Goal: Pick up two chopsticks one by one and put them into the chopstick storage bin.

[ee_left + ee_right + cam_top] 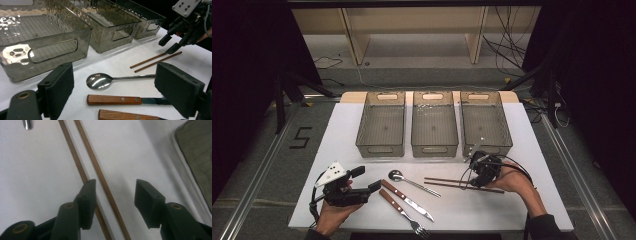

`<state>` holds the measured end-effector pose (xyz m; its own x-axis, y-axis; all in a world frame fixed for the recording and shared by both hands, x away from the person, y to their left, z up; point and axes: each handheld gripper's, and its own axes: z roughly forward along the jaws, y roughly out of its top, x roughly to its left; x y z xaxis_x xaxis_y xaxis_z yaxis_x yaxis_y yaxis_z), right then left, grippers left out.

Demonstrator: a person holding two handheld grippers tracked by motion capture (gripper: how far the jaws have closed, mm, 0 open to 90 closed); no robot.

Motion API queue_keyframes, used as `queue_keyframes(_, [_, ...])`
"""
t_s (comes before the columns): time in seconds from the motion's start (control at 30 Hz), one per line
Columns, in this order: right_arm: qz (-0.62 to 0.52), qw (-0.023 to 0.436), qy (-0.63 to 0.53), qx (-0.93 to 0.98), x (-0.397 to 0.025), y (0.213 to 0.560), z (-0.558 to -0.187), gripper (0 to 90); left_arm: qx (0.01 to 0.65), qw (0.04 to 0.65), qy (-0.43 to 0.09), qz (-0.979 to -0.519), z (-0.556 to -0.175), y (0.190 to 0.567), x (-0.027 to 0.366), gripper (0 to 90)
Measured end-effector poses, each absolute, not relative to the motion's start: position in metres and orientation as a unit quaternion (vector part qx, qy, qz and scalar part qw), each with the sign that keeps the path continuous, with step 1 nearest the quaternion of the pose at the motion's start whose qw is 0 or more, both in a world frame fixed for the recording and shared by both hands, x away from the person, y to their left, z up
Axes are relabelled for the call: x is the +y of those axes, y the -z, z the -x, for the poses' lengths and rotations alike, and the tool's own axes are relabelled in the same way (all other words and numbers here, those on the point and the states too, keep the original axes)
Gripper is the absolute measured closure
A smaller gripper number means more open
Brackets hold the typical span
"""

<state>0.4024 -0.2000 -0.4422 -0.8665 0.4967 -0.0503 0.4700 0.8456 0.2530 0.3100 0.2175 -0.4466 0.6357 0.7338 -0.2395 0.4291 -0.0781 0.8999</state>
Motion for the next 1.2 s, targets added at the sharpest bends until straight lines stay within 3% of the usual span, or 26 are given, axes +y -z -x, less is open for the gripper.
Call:
queue_keyframes(0.87, [-0.189, 0.037, -0.048, 0.980, -0.190, 0.453, -0.408, 77.3, 0.402, 0.545, -0.139, -0.722, -0.311, 0.447, 0.217, 15.6])
queue_keyframes(1.2, [-0.147, 0.033, -0.031, 0.988, -0.183, 0.453, -0.408, 81.8, 0.403, 0.545, -0.138, -0.722, -0.311, 0.447, 0.217, 15.6])
